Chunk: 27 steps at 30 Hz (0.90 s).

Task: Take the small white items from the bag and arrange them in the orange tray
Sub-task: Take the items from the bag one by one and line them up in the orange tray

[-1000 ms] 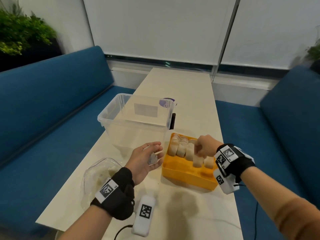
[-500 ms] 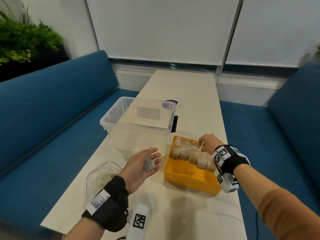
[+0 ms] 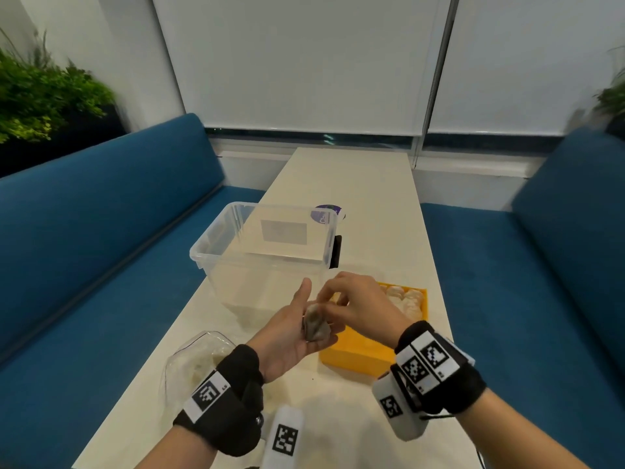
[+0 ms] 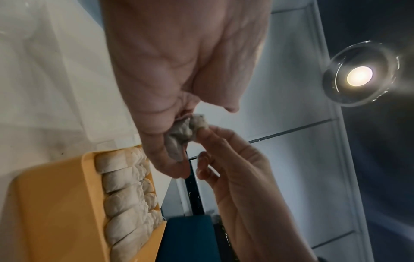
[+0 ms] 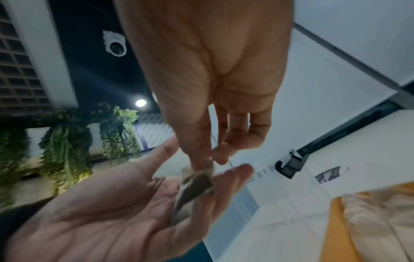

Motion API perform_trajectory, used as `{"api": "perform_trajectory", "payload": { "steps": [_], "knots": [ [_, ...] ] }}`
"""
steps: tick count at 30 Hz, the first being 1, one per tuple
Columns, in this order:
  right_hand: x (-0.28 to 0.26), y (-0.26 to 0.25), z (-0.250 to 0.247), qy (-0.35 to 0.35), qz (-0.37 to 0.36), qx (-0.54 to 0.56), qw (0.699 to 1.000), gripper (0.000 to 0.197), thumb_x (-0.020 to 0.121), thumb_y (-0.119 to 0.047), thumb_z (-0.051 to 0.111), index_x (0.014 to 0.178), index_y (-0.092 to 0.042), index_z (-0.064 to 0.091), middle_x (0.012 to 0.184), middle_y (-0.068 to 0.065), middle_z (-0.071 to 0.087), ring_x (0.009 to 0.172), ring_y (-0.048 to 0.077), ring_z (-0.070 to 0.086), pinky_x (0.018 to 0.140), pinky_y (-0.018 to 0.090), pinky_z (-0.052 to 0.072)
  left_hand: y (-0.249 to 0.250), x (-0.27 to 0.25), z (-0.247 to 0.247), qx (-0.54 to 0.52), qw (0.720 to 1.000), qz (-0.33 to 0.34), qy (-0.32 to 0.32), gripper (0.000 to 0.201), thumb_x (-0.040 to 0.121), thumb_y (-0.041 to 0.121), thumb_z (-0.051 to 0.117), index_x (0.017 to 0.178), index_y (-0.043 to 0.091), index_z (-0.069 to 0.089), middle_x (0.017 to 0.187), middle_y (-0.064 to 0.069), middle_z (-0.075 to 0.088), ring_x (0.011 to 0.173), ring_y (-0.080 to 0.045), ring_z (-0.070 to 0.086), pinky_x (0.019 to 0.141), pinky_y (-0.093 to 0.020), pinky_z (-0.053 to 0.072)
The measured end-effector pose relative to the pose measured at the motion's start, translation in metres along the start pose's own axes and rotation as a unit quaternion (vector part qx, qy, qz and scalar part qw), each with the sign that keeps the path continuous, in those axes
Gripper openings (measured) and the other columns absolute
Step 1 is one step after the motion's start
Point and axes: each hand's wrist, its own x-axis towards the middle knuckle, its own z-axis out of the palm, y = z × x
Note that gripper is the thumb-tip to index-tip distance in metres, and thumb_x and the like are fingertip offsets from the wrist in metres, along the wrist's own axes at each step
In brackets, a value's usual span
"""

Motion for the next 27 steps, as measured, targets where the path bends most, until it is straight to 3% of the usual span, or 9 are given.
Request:
{"api": "perform_trajectory", "payload": {
  "steps": [3,5,9,13,16,19,23,27],
  "knots": [
    [-0.004,0.007,0.005,0.102,0.067,0.159,0.980,0.012,0.084,-0.021,0.068,0.081,-0.010,0.067,0.071,-0.001,0.067,0.059,0.007,0.061,0.059,0.023,0.051,0.001,0.001,-0.007,-0.014,0.997,0.070,0.029,0.028,0.095,0.021,0.057,0.116,0.003,0.062,0.098,-0.009,0.071,0.092,-0.015,0.069,0.082,-0.024,0.056],
    [-0.011,0.007,0.006,0.109,0.108,0.263,0.952,0.011,0.085,-0.013,0.066,0.082,-0.003,0.064,0.068,0.006,0.067,0.056,0.009,0.062,0.058,0.027,0.051,0.004,0.001,-0.012,-0.026,0.990,0.115,0.071,0.020,0.090,0.003,0.061,0.110,0.002,0.063,0.096,-0.011,0.069,0.083,-0.012,0.068,0.073,-0.020,0.056],
    [-0.018,0.005,0.011,0.042,0.120,0.295,0.947,0.012,0.084,-0.010,0.065,0.087,0.001,0.063,0.076,0.015,0.070,0.063,0.014,0.067,0.062,0.030,0.051,0.021,0.000,-0.011,0.010,0.978,0.178,0.103,0.009,0.091,0.008,0.061,0.100,0.007,0.065,0.085,-0.005,0.065,0.078,-0.013,0.060,0.070,-0.023,0.052],
    [-0.016,-0.001,0.012,0.059,0.109,0.343,0.931,0.018,0.087,-0.013,0.063,0.100,0.000,0.064,0.082,0.014,0.071,0.066,0.016,0.067,0.063,0.029,0.052,0.036,-0.001,-0.001,0.157,0.953,0.235,0.111,0.006,0.091,0.013,0.064,0.093,0.013,0.069,0.092,-0.006,0.070,0.086,-0.015,0.064,0.073,-0.024,0.052],
    [-0.014,-0.007,0.009,0.083,0.105,0.398,0.908,0.018,0.088,-0.009,0.064,0.101,0.003,0.065,0.088,0.017,0.072,0.068,0.019,0.068,0.065,0.029,0.053,0.040,0.000,0.004,0.192,0.943,0.252,0.104,0.013,0.090,0.019,0.065,0.102,0.016,0.067,0.104,-0.005,0.069,0.095,-0.016,0.066,0.076,-0.025,0.054],
    [-0.013,-0.012,0.002,0.088,0.096,0.416,0.900,0.018,0.088,-0.008,0.063,0.104,0.000,0.065,0.091,0.014,0.073,0.075,0.022,0.071,0.069,0.030,0.055,0.038,0.001,0.003,0.194,0.950,0.221,0.104,0.029,0.087,0.029,0.069,0.114,0.023,0.061,0.113,0.001,0.065,0.102,-0.018,0.064,0.082,-0.030,0.054],
    [-0.010,-0.011,-0.008,0.099,0.104,0.329,0.933,0.024,0.084,-0.015,0.067,0.106,-0.016,0.059,0.091,0.004,0.075,0.084,0.016,0.072,0.082,0.038,0.057,0.034,0.001,0.003,0.197,0.949,0.224,0.106,0.017,0.089,0.022,0.067,0.105,0.014,0.067,0.109,-0.005,0.068,0.103,-0.022,0.065,0.084,-0.032,0.056],
    [-0.002,-0.014,-0.021,0.155,0.060,0.176,0.970,0.017,0.086,-0.032,0.065,0.102,-0.024,0.063,0.095,-0.009,0.068,0.087,0.003,0.063,0.075,0.019,0.052,0.035,0.000,0.005,0.214,0.941,0.248,0.091,0.012,0.091,0.018,0.065,0.101,0.013,0.064,0.104,-0.009,0.070,0.095,-0.019,0.070,0.077,-0.028,0.058]
  ]
}}
